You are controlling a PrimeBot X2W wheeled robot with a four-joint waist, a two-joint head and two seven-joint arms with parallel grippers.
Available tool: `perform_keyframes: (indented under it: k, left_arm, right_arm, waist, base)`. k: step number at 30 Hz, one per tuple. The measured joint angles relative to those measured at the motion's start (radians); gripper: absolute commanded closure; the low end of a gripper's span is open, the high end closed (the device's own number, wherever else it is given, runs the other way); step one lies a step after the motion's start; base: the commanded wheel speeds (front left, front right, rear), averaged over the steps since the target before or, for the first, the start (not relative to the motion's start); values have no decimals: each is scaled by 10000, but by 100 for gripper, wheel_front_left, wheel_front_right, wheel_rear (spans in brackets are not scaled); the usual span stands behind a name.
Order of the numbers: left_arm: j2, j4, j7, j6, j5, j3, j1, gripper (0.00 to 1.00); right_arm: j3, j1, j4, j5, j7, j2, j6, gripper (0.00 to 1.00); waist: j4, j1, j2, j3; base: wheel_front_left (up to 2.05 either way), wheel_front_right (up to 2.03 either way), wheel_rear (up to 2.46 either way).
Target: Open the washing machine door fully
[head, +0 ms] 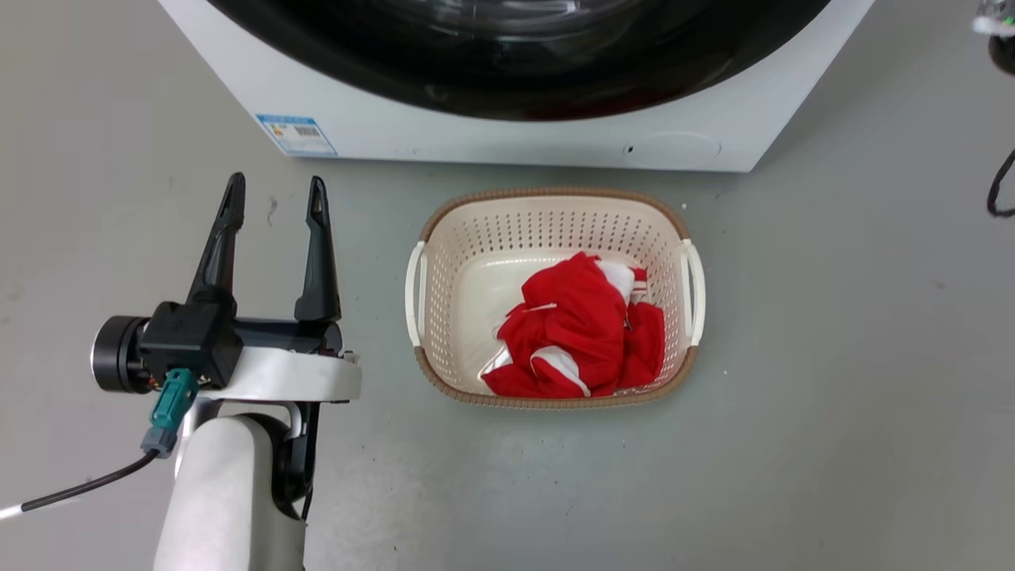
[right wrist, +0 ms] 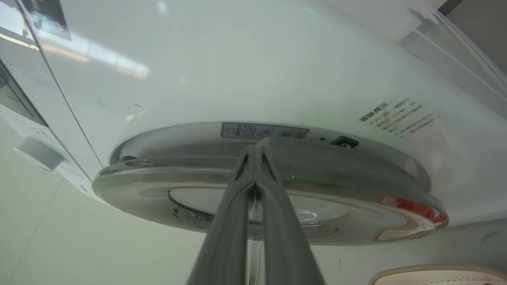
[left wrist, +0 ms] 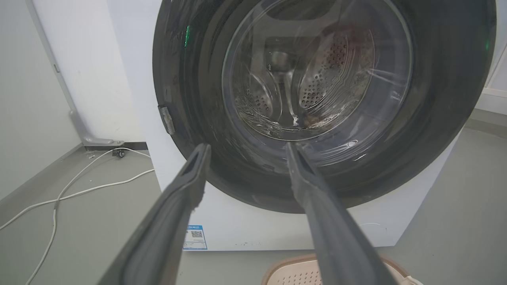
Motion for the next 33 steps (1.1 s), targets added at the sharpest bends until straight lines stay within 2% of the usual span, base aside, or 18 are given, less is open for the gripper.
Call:
perform_keyframes:
  k: [7, 16, 33]
  left_arm:
    - [-4, -81, 0, 56, -31, -42, -225, 0]
    - [-4, -119, 0, 96, -31, -128, -533, 0]
    - [-6, 107, 0, 230, -105, -217, -535, 0]
  right_arm:
    - [148, -894, 882, -443, 8, 107, 0, 100]
    - [88, -1522, 1352, -552, 104, 192, -2, 100]
    - [163, -1127, 337, 148, 2736, 245, -2, 100]
  waist:
    - [106, 0, 0, 491]
    - [187, 0, 0, 830]
    - [37, -1, 0, 499]
  base:
    - [0, 0, 0]
    - [0, 0, 0]
    - [0, 0, 0]
